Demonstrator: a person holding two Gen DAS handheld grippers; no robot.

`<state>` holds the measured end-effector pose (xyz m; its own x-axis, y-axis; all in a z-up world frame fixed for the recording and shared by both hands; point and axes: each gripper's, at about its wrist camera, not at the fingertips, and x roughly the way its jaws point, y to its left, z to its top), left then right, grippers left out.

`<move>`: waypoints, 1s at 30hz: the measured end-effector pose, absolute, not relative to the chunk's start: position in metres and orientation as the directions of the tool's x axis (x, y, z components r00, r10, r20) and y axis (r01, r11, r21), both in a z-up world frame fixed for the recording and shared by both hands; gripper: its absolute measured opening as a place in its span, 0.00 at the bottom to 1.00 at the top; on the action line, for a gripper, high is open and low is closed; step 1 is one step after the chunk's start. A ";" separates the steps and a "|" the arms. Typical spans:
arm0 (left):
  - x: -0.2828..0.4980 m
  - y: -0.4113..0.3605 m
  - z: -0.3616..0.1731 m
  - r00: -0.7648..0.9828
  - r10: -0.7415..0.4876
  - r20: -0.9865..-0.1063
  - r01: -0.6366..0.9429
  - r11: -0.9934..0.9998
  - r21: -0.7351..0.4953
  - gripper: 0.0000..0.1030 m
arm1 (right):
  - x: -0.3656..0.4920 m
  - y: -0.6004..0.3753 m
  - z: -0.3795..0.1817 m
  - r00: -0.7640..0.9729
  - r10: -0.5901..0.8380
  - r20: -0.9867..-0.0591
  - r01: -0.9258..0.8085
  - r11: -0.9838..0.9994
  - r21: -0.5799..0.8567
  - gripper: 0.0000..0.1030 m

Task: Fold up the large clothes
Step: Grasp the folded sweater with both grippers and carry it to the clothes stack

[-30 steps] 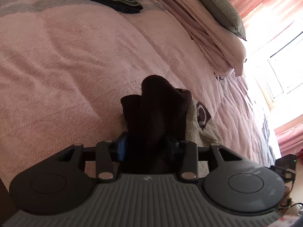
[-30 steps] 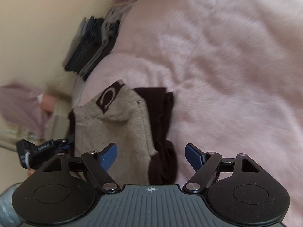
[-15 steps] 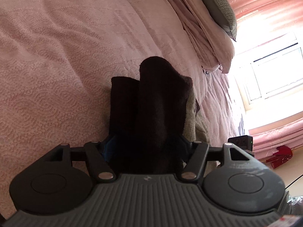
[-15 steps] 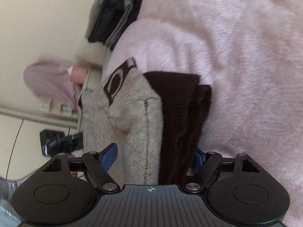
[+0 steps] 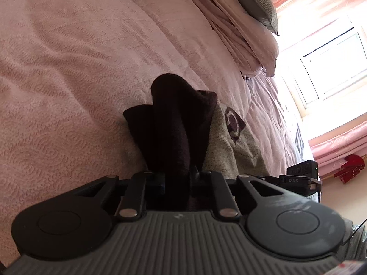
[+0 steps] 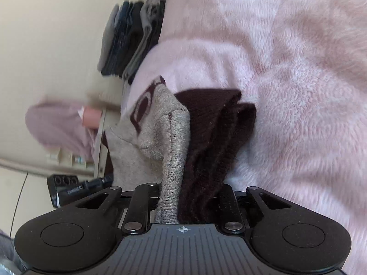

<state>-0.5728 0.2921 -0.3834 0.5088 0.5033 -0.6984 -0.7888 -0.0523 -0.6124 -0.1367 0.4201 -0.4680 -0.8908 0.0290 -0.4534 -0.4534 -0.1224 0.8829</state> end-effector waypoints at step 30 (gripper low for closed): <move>-0.825 0.525 -0.160 0.401 0.735 -0.546 -0.803 -0.005 -0.596 0.11 | -0.476 0.639 -0.200 -0.894 0.084 -0.440 -0.438 -0.371 0.819 0.16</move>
